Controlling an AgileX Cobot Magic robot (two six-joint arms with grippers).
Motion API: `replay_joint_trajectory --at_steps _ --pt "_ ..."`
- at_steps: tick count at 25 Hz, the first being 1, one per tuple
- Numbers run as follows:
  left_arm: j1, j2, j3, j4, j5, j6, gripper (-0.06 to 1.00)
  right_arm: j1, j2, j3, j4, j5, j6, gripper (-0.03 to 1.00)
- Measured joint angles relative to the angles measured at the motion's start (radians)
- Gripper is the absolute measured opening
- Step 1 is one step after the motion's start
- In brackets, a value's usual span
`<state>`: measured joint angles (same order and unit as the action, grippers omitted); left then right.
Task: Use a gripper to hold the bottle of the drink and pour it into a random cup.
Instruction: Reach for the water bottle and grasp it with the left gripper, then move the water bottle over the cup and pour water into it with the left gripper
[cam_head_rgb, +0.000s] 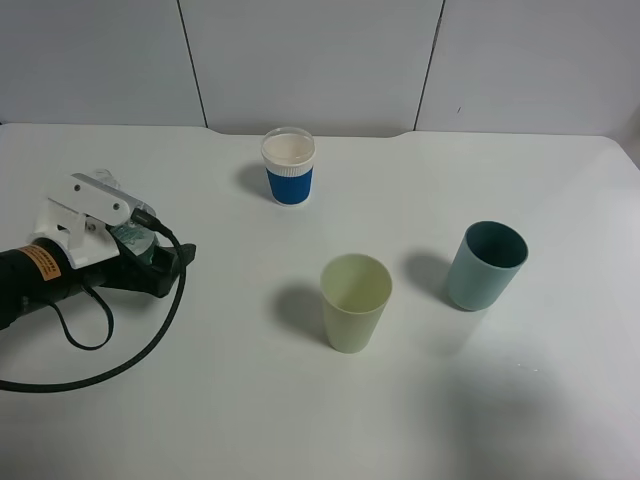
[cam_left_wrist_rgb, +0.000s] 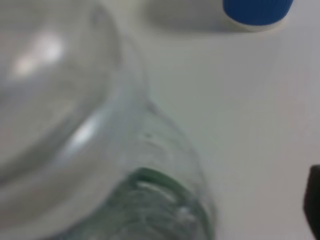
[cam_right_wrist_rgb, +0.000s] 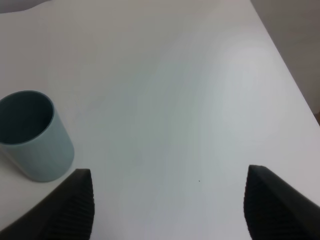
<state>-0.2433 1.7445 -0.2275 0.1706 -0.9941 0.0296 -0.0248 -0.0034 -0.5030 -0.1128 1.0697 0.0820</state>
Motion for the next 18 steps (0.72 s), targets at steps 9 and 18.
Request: replay_joint_trajectory --at_steps 9,18 --pt "0.000 0.000 0.000 0.000 0.002 -0.003 0.55 0.000 0.000 0.000 0.000 0.000 0.000 0.63" --pt "0.000 0.000 0.000 -0.007 0.002 -0.003 0.55 0.000 0.000 0.000 0.000 0.000 0.000 0.63"
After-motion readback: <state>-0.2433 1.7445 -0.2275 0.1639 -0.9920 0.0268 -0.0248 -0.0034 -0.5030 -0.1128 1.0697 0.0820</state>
